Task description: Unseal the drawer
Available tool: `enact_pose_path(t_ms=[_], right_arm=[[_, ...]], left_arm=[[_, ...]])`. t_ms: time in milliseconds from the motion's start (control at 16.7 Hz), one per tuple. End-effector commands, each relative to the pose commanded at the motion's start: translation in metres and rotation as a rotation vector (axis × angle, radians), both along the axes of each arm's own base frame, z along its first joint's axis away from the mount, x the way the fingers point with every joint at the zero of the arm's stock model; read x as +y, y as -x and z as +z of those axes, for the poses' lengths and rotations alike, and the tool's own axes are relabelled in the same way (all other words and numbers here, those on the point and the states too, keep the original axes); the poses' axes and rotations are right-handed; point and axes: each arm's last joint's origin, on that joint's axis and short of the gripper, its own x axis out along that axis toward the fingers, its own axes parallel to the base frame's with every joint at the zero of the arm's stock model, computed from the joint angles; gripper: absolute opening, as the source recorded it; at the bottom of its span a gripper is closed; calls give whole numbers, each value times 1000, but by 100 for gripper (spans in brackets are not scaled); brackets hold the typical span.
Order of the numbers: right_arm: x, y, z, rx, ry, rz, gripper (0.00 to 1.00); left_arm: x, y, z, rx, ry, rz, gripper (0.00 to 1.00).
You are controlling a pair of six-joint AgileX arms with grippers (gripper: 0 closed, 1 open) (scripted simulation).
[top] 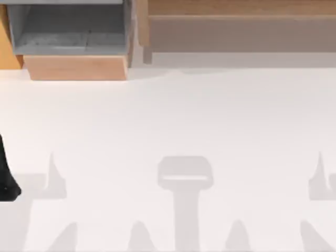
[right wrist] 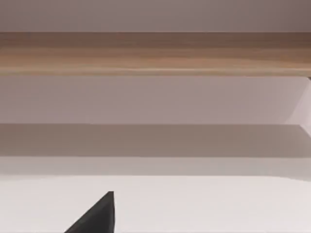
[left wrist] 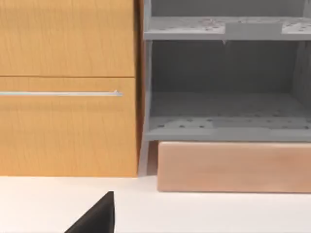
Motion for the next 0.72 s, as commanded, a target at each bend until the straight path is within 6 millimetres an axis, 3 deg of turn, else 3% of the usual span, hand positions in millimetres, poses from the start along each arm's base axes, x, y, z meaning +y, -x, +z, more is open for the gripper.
enact_pose_path(t_ms=[180, 420, 720], right_arm=[[0, 0, 0, 0, 0, 0, 100], [0, 0, 0, 0, 0, 0, 100], [0, 0, 0, 0, 0, 0, 100]], left_arm=[[-1, 0, 4, -11, 0, 2, 100], [-9, -5, 40, -88, 14, 21, 100], [-42, -41, 83, -80, 40, 28, 100]])
